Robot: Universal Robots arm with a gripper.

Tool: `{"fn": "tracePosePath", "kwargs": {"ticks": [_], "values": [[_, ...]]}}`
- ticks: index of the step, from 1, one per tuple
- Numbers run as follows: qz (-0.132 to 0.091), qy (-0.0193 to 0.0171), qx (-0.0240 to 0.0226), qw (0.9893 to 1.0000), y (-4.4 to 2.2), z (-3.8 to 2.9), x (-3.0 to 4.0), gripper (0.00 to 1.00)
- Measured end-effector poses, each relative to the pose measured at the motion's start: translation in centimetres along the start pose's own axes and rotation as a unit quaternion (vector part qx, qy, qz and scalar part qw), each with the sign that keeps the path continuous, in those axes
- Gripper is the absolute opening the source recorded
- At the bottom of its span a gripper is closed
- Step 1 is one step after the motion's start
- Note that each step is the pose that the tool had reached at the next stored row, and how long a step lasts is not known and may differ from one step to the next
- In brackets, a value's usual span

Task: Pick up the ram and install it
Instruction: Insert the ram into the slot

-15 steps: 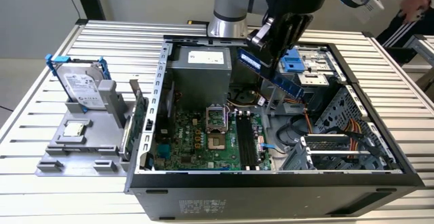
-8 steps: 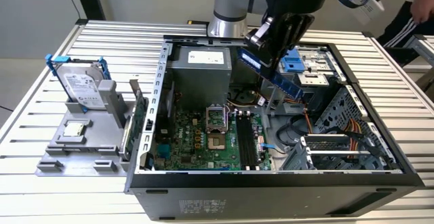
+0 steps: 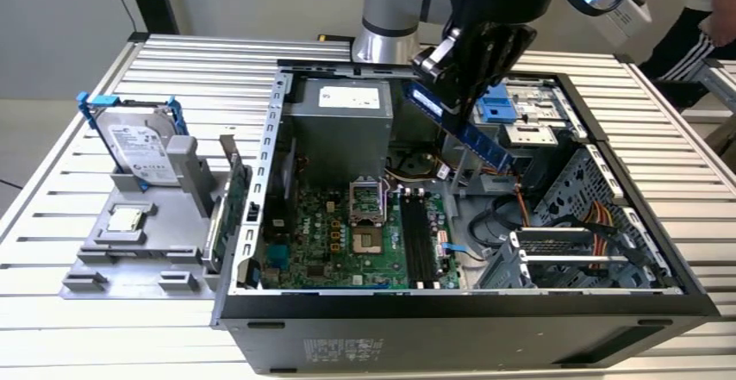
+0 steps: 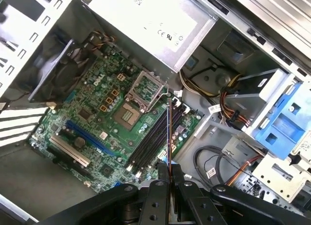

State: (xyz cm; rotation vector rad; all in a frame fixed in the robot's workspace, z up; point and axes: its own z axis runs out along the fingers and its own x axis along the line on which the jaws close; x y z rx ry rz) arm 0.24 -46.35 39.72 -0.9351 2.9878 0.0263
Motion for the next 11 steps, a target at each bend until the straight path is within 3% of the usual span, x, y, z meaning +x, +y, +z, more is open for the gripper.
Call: {"fn": "tracePosePath", "kwargs": {"ticks": [11], "values": [[0.045,-0.0004,0.0008,0.999,-0.04,-0.01,-0.01,0.0]]}}
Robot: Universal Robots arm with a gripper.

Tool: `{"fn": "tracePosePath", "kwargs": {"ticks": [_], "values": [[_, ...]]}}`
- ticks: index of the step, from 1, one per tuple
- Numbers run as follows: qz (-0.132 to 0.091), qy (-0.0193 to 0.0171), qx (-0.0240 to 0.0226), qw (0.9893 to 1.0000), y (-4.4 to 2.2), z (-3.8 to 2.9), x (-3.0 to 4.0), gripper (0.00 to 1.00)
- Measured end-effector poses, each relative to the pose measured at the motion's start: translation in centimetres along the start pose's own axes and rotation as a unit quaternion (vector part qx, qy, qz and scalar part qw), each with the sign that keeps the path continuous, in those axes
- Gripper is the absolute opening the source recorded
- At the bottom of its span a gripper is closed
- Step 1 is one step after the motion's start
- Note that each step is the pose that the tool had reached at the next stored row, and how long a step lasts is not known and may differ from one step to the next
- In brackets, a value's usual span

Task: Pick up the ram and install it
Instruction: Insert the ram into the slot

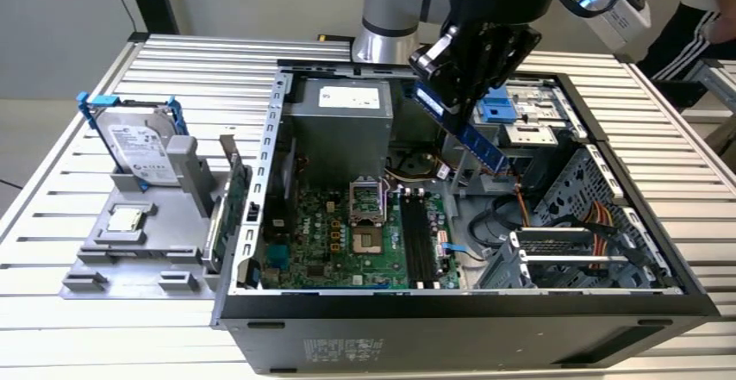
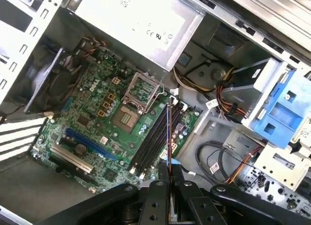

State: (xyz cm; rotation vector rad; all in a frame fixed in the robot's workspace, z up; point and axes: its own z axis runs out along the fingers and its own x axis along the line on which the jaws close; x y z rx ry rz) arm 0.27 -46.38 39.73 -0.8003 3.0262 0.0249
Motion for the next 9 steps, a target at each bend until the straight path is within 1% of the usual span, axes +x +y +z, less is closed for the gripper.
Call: {"fn": "tracePosePath", "kwargs": {"ticks": [4,9], "values": [[0.016,-0.0003,0.0002,0.9999,-0.01,0.01,-0.01,0.0],[0.036,-0.0005,0.0005,0.9994,-0.02,0.02,-0.02,0.0]]}}
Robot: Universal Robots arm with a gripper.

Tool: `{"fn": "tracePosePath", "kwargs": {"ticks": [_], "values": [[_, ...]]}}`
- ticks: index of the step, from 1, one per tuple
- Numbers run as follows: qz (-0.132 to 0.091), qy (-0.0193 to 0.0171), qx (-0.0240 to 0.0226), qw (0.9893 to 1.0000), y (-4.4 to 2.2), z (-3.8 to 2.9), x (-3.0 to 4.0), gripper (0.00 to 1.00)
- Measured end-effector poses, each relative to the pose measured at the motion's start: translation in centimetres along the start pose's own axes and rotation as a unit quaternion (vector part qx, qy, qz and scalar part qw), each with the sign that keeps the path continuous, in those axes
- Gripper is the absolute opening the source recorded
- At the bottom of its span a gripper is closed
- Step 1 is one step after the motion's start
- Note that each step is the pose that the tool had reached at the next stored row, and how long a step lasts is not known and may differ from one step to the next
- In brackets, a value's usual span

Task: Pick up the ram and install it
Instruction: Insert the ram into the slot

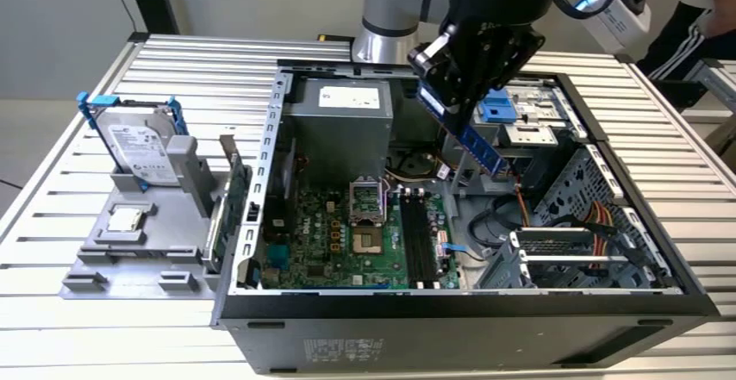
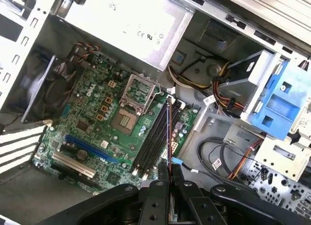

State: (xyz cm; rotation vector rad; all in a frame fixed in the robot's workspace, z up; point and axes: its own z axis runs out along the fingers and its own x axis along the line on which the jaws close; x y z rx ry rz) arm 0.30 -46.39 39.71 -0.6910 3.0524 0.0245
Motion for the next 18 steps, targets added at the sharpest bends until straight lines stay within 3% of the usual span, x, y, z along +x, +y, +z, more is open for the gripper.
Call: {"fn": "tracePosePath", "kwargs": {"ticks": [9,18], "values": [[0.036,-0.0005,0.0005,0.9994,-0.02,0.02,-0.03,0.0],[0.071,-0.0009,0.0011,0.9975,-0.04,0.02,-0.05,0.0]]}}
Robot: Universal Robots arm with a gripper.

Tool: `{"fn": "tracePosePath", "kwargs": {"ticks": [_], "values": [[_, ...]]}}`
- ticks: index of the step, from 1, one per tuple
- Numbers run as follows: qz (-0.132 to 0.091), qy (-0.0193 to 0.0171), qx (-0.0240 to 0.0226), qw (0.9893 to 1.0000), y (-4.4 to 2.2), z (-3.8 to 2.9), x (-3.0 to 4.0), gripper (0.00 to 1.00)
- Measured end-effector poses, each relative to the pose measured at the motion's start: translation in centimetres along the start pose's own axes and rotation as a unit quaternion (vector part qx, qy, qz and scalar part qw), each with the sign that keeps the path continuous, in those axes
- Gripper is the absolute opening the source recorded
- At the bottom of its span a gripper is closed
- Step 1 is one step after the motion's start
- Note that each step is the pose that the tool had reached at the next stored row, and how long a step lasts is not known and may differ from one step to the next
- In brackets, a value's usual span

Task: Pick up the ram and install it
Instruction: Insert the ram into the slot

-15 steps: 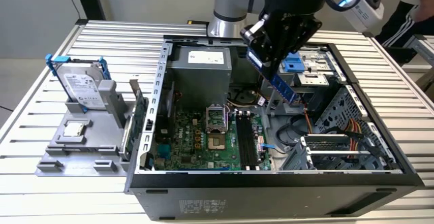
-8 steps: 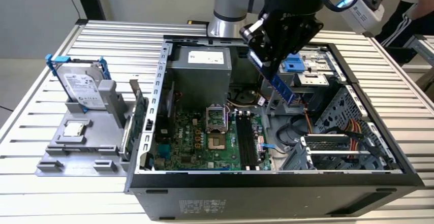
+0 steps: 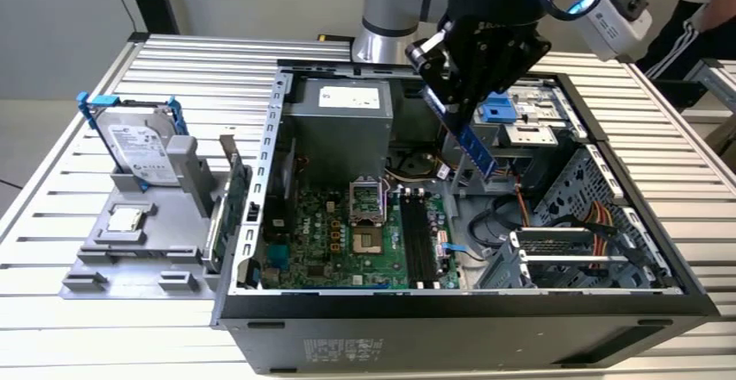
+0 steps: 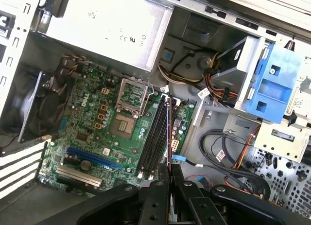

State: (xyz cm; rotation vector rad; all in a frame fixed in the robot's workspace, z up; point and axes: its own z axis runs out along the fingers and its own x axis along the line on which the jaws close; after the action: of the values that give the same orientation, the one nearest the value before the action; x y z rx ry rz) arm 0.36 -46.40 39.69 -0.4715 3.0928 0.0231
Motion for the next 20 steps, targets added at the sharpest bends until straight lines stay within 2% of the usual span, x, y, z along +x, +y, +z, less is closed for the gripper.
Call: {"fn": "tracePosePath", "kwargs": {"ticks": [6,11,16,20], "values": [[0.026,-0.0003,0.0005,0.9997,-0.01,0.0,-0.01,0.0],[0.049,-0.0006,0.0008,0.9988,-0.02,0.02,-0.01,0.0],[0.071,-0.0009,0.0011,0.9975,-0.03,0.03,-0.01,0.0],[0.091,-0.0011,0.0014,0.9959,-0.03,0.04,-0.02,0.0]]}}
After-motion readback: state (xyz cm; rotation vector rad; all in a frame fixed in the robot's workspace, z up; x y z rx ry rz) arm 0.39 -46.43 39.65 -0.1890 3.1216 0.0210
